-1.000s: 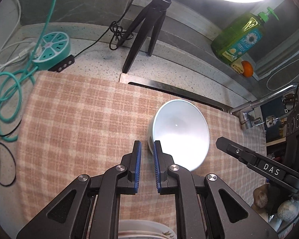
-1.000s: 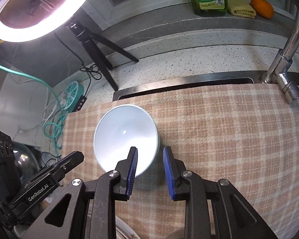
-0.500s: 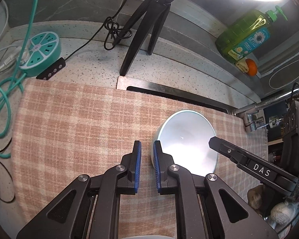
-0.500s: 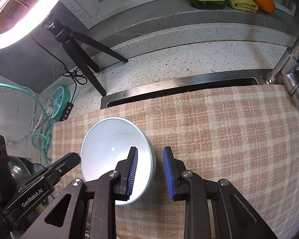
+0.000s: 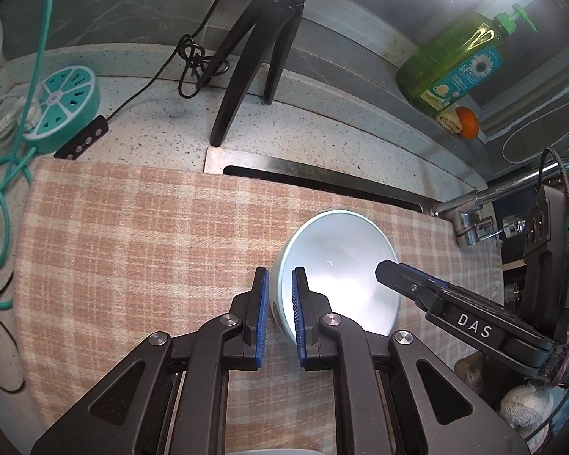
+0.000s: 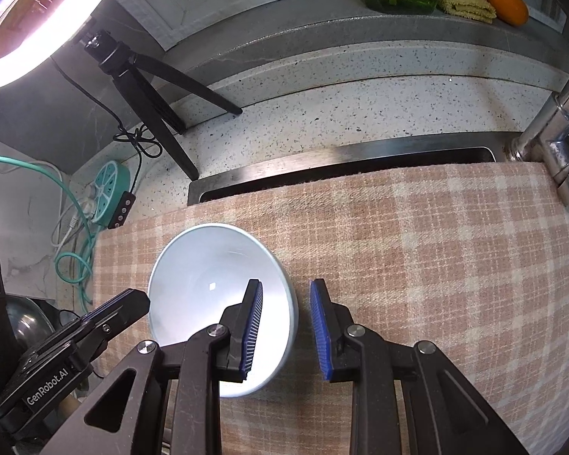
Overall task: Organize plates and bowls
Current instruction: 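Move both open grippers to the light blue bowl rim and close them, then lift the light blue bowl with both grippers and carry it over the steel bowls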
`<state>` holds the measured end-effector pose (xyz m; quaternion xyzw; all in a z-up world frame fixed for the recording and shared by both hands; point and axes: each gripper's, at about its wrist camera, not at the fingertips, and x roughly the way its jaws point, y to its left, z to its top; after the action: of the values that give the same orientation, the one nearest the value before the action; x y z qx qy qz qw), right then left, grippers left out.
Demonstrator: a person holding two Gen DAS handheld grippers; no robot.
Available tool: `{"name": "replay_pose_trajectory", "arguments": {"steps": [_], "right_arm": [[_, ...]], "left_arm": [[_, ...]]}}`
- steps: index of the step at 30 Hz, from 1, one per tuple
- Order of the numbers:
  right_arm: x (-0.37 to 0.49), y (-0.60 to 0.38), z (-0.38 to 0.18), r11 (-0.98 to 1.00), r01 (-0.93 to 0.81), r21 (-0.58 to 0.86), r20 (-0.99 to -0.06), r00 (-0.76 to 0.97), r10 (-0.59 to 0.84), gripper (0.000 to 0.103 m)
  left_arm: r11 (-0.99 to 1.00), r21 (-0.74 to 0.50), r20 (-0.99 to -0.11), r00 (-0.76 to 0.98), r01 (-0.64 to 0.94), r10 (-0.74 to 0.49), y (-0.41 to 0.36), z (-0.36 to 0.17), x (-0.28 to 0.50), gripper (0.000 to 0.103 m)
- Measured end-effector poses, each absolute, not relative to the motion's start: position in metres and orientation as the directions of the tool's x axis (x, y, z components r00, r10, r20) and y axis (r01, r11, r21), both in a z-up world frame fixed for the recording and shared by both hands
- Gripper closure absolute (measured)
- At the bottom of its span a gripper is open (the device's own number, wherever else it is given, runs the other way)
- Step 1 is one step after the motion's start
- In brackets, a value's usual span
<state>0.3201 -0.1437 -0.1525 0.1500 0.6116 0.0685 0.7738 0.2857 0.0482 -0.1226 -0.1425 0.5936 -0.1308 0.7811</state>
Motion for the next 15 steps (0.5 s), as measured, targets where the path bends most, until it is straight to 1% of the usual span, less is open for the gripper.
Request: {"name": "replay_pose_trajectory", "arguments": {"steps": [5, 15], "right_arm": [[0.3204, -0.1422, -0.1551, 0.945, 0.068, 0.320, -0.927, 0.230, 0.297, 0.090], [0.3187, -0.1437, -0.1548, 0.945, 0.070, 0.318, -0.928, 0.228, 0.295, 0.096]], "left_arm": [[0.928, -0.372, -0.893, 0.257, 0.039, -0.369, 0.0449, -0.1268, 0.2861, 0.093], [0.932, -0.362, -0.897, 0.261, 0.029, -0.356, 0.0427, -0.1307, 0.2860, 0.096]]}}
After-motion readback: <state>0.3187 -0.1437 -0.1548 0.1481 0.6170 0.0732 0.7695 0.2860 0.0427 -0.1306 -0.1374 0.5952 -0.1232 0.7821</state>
